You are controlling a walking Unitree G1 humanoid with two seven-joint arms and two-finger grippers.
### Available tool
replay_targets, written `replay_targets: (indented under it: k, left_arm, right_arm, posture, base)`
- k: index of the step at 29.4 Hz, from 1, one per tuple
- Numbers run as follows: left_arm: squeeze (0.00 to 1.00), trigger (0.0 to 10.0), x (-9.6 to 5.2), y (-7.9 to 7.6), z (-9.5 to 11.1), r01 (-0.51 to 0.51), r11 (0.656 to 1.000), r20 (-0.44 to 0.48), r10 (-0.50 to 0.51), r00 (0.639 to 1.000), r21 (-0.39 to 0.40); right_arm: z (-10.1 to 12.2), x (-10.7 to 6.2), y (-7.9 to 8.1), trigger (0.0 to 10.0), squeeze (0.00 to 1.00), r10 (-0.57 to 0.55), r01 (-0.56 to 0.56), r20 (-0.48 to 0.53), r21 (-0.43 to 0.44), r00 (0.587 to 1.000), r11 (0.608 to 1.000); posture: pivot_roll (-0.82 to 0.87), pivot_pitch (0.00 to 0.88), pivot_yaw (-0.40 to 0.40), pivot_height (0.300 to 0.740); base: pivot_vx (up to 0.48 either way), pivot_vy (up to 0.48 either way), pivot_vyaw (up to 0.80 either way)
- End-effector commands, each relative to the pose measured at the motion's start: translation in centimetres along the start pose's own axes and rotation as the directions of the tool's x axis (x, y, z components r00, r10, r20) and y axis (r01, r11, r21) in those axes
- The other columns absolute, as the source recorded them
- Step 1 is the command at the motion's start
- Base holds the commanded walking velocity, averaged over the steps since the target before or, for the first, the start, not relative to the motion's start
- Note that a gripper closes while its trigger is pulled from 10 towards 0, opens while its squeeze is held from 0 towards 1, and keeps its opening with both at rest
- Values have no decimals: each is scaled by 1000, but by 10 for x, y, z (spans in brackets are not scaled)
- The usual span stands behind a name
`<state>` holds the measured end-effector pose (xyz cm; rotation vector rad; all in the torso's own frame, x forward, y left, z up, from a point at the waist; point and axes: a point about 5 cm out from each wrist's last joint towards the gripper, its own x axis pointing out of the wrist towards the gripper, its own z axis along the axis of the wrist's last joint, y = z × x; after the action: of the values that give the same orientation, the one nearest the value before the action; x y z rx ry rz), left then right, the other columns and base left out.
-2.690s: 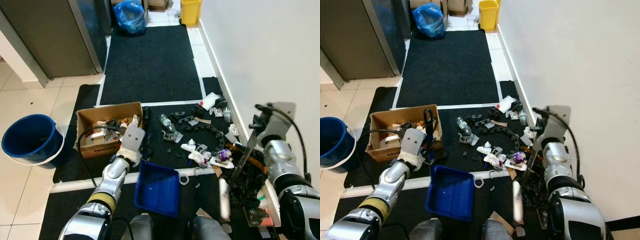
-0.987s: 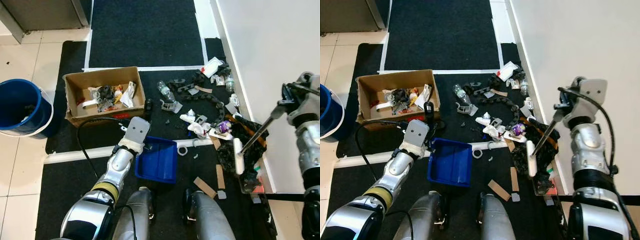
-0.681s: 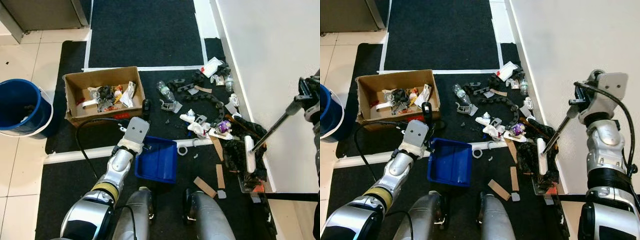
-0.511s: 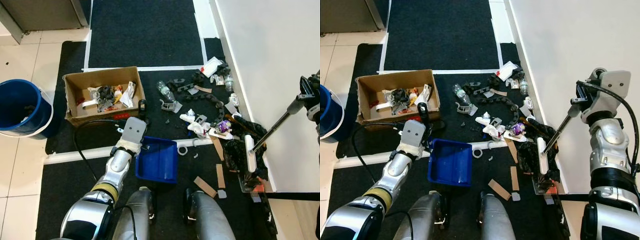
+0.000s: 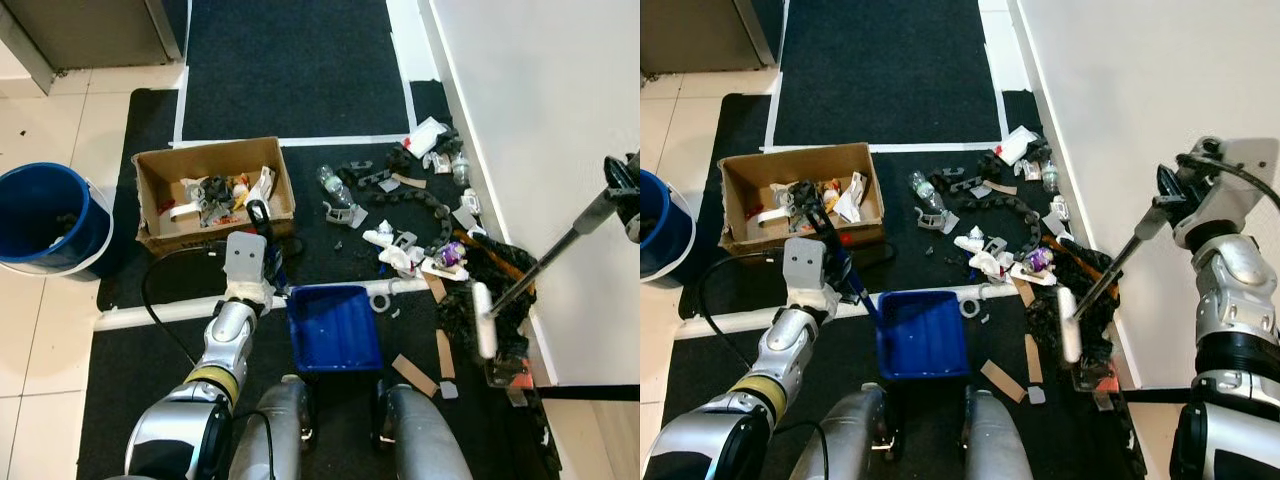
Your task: Sweep floor
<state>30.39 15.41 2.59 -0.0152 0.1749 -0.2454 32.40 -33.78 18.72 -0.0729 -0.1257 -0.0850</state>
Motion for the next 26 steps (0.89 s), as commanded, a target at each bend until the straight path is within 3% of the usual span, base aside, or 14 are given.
replay_targets:
  k: [1, 10, 15, 18, 19, 20, 21, 26]
  left_arm:
    - [1000, 10000, -2, -5, -7, 15, 1000, -32, -16, 999, -23]
    - [1000, 10000, -6, -3, -8, 73, 994, -31, -71, 997, 75]
    - [1000, 10000, -7, 1, -5, 67, 994, -13, -66, 998, 90]
    - [1000, 10000, -6, 3, -1, 63, 989, 4, -64, 998, 137]
    - [447, 10000, -5, 2, 0, 66, 987, 13, -69, 998, 144]
    - [447, 10000, -5, 1, 2, 68, 987, 20, -72, 997, 148]
    - [0, 10000, -4, 1, 3, 70, 986, 25, -75, 997, 149]
    - [0, 10000, -3, -2, 8, 98, 986, 65, -107, 992, 137]
  right_arm:
    - [14, 0, -6, 10000, 0, -15, 15, 54, -11, 998, 1000]
    - [13, 5, 0, 10000, 0, -11, 10, 52, 11, 999, 1000]
    - [13, 6, 1, 10000, 0, -16, 15, 48, 18, 999, 1000]
    - [14, 8, 2, 10000, 0, -12, 11, 52, 20, 999, 1000]
    - [14, 8, 2, 10000, 0, -12, 11, 53, 20, 999, 1000]
    - [15, 8, 1, 10000, 0, -12, 11, 54, 19, 998, 1000]
    - [15, 8, 1, 10000, 0, -12, 11, 54, 19, 998, 1000]
    - [15, 8, 3, 10000, 0, -13, 12, 60, 21, 998, 1000]
  posture:
    - [36, 127, -42, 740]
    - [63, 106, -45, 740]
    - [69, 104, -47, 740]
    - [71, 101, -47, 740]
    - [71, 102, -46, 740]
    - [71, 102, -46, 740]
    - [71, 102, -46, 740]
    - [70, 101, -45, 740]
  base:
    - [0, 0, 0]
    - [0, 0, 0]
    - [0, 0, 0]
    - [0, 0, 0]
    - [0, 0, 0]
    - [0, 0, 0]
    - [0, 0, 0]
    - [0, 0, 0]
